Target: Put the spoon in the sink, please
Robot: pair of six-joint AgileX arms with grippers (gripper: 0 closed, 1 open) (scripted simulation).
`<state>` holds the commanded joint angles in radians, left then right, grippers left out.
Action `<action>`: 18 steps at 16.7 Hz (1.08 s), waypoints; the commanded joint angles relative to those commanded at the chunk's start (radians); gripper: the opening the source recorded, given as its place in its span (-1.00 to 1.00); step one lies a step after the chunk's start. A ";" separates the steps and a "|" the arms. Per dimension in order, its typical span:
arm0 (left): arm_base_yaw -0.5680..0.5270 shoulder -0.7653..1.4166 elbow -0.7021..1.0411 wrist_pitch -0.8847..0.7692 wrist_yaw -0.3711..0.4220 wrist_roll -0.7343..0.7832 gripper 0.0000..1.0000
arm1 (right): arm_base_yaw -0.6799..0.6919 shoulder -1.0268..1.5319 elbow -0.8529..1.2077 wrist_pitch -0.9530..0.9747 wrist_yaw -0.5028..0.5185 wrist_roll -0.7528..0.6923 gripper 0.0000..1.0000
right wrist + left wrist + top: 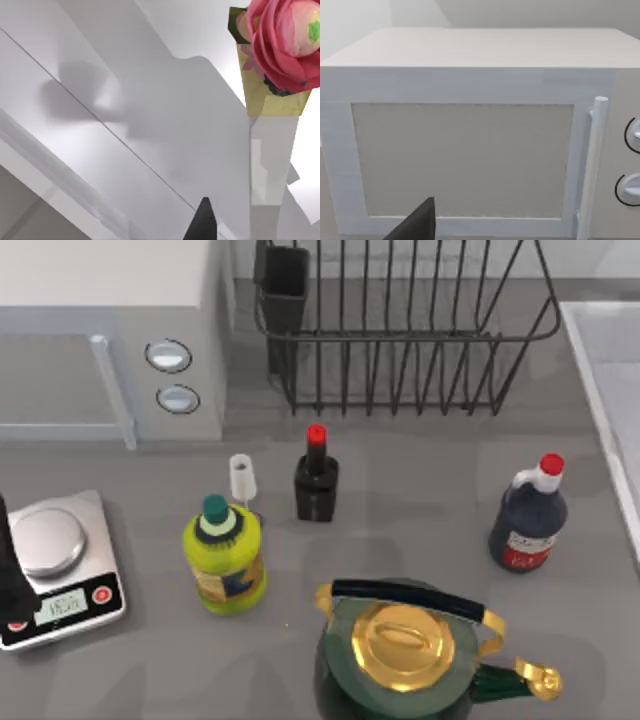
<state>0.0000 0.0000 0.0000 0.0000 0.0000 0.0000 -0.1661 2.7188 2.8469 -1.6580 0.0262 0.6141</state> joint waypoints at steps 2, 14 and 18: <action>0.000 0.000 0.000 0.000 0.000 0.000 1.00 | 0.002 -0.026 -0.079 0.055 0.000 -0.001 -1.00; 0.000 0.000 0.000 0.000 0.000 0.000 1.00 | 0.009 -0.115 -0.396 0.267 -0.001 0.000 -0.85; 0.000 0.000 0.000 0.000 0.000 0.000 1.00 | 0.009 -0.115 -0.396 0.267 -0.001 0.000 -0.25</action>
<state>0.0000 0.0000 0.0000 0.0000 0.0000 0.0000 -0.1574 2.6033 2.4506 -1.3914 0.0253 0.6142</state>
